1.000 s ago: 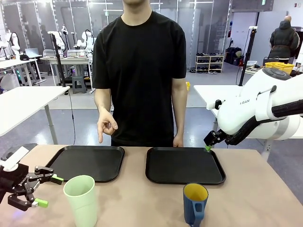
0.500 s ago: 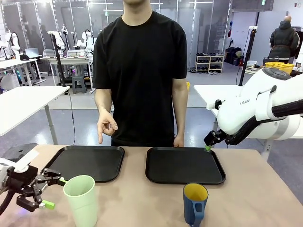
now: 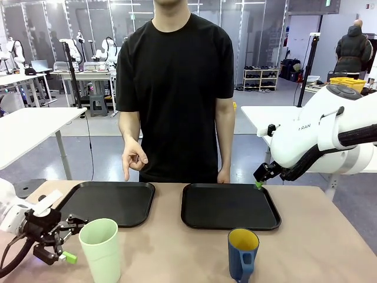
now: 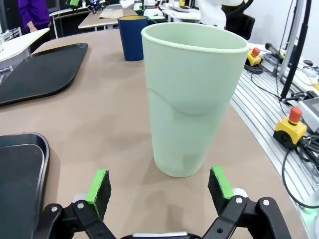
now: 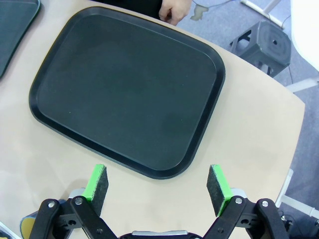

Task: Sort and store the cups by type.
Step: Pick up the Reusable plastic cup.

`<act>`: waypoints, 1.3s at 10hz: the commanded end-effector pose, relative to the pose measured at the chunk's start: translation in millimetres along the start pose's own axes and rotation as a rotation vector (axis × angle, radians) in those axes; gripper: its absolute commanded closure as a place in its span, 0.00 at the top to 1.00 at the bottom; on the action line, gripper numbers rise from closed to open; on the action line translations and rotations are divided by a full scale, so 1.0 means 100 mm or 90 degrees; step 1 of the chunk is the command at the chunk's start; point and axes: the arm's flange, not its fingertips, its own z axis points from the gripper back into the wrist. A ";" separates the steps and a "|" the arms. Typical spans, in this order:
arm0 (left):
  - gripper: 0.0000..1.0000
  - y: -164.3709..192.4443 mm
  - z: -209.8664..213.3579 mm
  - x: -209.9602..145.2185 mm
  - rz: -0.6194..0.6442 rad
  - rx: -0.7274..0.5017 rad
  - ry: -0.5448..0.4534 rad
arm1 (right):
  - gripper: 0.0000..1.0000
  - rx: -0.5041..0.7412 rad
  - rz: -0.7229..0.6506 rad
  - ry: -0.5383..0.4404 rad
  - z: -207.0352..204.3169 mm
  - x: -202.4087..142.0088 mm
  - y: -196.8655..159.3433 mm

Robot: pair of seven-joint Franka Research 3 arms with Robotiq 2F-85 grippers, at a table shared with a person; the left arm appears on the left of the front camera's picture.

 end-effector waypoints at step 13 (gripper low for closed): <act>1.00 0.05 -0.32 -0.27 -0.051 -0.151 -0.106 | 1.00 0.004 -0.001 -0.002 0.00 0.00 -0.02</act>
